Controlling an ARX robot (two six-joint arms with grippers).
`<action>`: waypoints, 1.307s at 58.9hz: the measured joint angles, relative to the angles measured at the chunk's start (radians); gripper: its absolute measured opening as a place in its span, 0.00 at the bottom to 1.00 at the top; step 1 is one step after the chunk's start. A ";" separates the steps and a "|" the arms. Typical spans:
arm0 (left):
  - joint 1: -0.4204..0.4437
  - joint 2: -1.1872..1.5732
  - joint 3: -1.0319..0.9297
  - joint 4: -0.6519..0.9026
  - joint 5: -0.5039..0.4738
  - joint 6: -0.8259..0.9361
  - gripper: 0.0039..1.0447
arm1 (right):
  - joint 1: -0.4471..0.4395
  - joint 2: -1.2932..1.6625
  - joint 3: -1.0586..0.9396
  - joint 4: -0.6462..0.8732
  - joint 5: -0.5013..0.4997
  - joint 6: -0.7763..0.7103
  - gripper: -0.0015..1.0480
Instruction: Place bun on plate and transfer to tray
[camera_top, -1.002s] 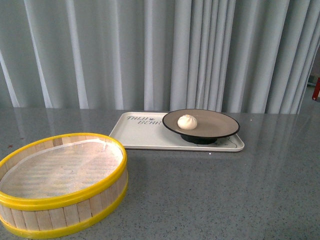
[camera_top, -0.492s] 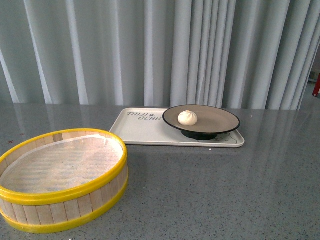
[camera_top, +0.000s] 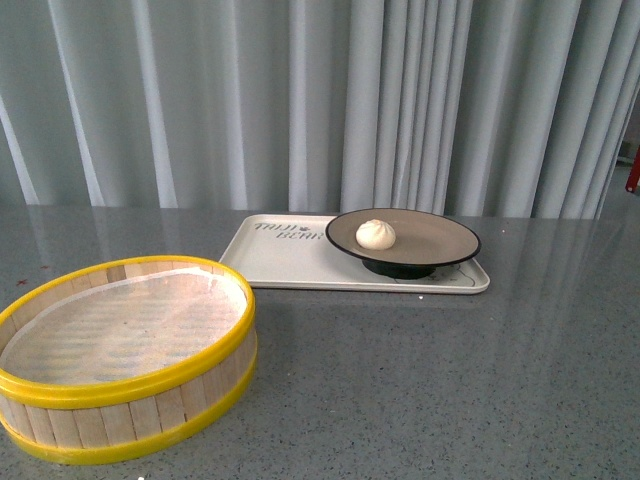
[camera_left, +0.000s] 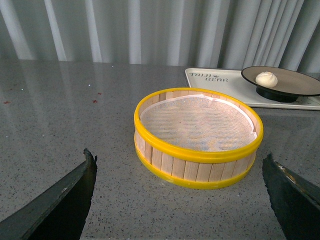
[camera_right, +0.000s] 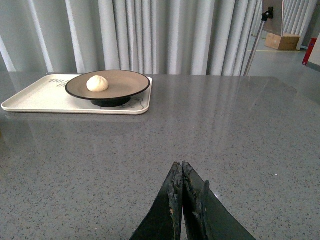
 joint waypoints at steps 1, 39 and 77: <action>0.000 0.000 0.000 0.000 0.000 0.000 0.94 | 0.000 -0.007 0.000 -0.007 0.000 0.000 0.02; 0.000 0.000 0.000 0.000 0.000 0.000 0.94 | 0.000 -0.261 0.000 -0.268 -0.002 0.000 0.20; 0.000 0.000 0.000 0.000 0.000 0.000 0.94 | 0.000 -0.261 0.000 -0.268 -0.002 0.001 0.92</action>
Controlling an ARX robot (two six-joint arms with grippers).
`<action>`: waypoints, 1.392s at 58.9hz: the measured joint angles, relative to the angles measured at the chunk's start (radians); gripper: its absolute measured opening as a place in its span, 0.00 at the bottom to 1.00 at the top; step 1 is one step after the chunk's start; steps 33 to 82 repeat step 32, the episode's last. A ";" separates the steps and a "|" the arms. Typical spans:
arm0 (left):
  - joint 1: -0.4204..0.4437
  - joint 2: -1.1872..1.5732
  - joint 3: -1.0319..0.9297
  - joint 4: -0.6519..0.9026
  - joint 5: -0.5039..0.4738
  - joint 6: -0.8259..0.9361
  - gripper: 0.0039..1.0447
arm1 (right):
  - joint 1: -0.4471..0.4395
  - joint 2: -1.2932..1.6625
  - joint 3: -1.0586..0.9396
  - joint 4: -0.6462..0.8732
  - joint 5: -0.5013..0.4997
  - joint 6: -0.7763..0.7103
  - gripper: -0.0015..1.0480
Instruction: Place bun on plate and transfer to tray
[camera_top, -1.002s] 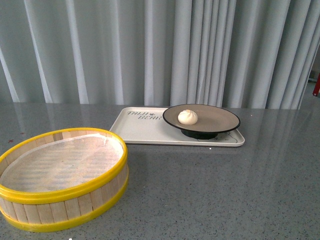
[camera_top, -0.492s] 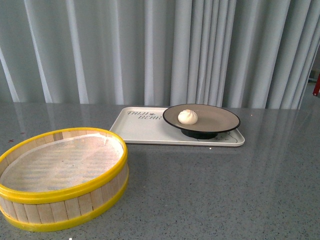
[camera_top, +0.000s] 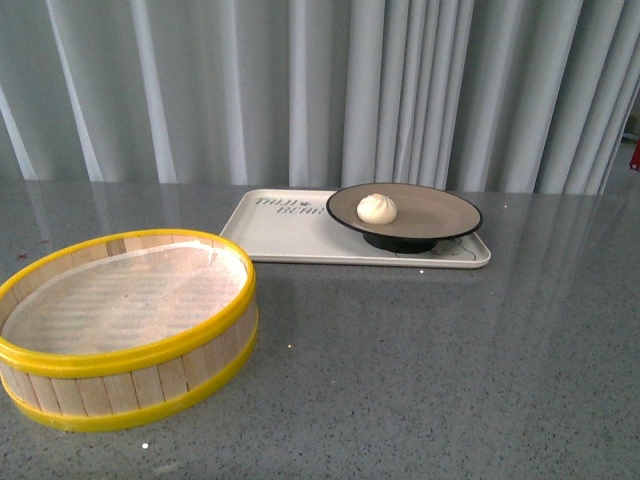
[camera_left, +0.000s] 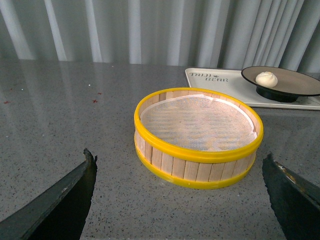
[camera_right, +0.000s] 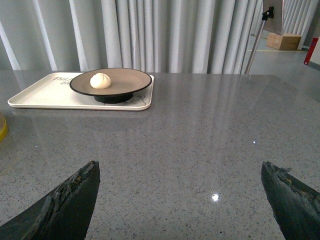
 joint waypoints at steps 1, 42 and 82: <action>0.000 0.000 0.000 0.000 0.000 0.000 0.94 | 0.000 0.000 0.000 0.000 0.000 0.000 0.92; 0.000 0.000 0.000 0.000 0.000 0.000 0.94 | 0.000 0.000 0.000 0.000 0.000 0.000 0.92; 0.000 0.000 0.000 0.000 0.000 0.000 0.94 | 0.000 0.000 0.000 0.000 0.000 0.000 0.92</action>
